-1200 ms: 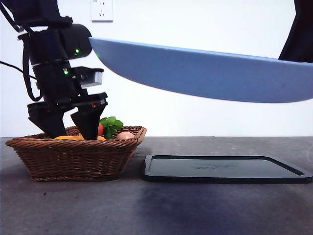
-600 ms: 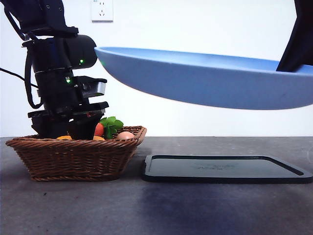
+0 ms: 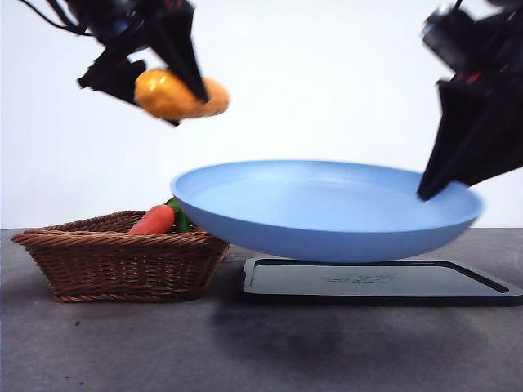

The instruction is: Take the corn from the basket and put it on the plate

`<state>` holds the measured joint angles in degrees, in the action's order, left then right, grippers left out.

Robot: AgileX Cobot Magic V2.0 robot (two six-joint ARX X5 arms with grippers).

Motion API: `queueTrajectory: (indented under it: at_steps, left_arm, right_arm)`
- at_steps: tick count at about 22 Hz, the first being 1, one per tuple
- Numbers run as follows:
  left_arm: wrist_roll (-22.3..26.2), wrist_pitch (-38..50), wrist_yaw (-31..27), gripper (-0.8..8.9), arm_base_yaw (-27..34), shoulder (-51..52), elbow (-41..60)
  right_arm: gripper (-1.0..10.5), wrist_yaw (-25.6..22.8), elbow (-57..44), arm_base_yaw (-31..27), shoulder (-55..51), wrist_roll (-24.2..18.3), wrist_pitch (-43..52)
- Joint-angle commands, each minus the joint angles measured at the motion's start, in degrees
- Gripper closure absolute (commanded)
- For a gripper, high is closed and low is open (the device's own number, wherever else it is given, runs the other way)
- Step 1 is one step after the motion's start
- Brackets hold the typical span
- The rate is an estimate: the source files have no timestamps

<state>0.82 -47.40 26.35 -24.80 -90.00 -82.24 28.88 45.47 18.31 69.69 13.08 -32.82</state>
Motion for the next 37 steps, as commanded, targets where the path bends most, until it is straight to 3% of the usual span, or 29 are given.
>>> queueTrajectory:
  at_steps: [1, 6, 11, 19, 26, 37]
  left_arm:
    - [-0.11, -0.04, 3.65, 5.84, -3.32, -1.14, -0.85]
    - [2.56, 1.07, 2.51, 5.84, -11.98, -3.76, -0.81]
    - [4.96, 2.12, -7.74, 5.83, -17.4, -7.67, -0.81]
    - [6.23, 2.14, -10.34, 5.71, -19.67, -8.61, -0.81]
    - [6.03, 1.14, -10.34, 4.08, -20.2, -8.61, -0.83]
    - [5.33, -1.03, -10.29, 4.07, -20.22, -8.5, -2.21]
  right_arm:
    - [9.5, 1.92, 2.27, -0.94, 4.24, 3.93, 2.78]
    - [9.5, 3.37, 8.98, -3.02, 9.75, 3.87, 0.68]
    - [9.5, 4.37, 13.94, -3.56, 10.91, 2.62, -2.8]
    - [9.5, 4.31, 14.01, -3.56, 11.02, 1.05, -4.9]
    - [9.5, 4.31, 14.01, -3.56, 11.19, 0.96, -4.98]
    - [9.5, 4.09, 14.01, -3.56, 11.21, 0.26, -4.96]
